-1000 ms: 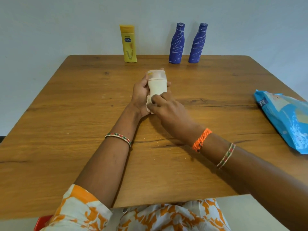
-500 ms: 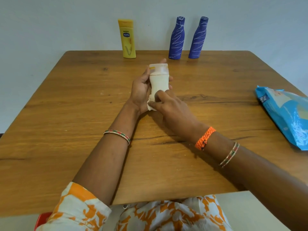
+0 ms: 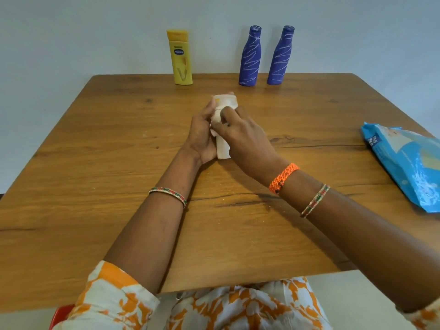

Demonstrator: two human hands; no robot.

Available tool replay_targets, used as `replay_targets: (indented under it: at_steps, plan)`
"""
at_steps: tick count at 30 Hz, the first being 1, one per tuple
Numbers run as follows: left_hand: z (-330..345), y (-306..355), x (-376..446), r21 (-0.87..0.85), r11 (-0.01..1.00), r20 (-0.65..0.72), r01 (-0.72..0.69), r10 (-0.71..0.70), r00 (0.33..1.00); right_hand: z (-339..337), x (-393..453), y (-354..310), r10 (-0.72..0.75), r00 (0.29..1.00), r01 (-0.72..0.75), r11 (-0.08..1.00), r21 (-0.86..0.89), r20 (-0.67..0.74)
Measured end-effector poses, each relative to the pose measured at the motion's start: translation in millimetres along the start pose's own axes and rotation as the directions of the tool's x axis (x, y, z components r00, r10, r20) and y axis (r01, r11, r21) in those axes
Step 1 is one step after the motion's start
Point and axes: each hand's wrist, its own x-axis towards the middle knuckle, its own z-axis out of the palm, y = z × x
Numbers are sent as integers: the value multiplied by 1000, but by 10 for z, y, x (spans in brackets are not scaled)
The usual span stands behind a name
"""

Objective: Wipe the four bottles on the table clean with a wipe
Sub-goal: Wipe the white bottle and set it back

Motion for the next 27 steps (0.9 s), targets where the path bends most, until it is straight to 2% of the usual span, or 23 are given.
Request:
replay_targets:
  at_steps: [6,9,11,14,18,24,27]
  plan:
    - [40,30,3,-14,997,-148,78,-80,986,-30,-226,59,-137,976,119,986,113,169]
    - [55,27,-12,-35,996,-163,79,-83,983,-96,-278,118,-319,919,292,946,142,234]
    - [38,34,-12,-45,996,-139,82,-87,986,-135,-310,210,-355,908,323,932,167,225]
    - [29,53,-5,-82,994,-100,75,-83,991,-187,-248,322,-291,942,259,947,193,164]
    - [28,38,-3,-14,997,-88,81,-81,993,-153,-102,334,-146,988,131,967,217,53]
    - [82,40,-52,9,998,-148,68,-66,987,-95,136,327,57,992,-36,983,178,-116]
    - [86,58,-58,-4,998,-173,70,-69,983,-38,20,160,36,996,-23,986,167,-78]
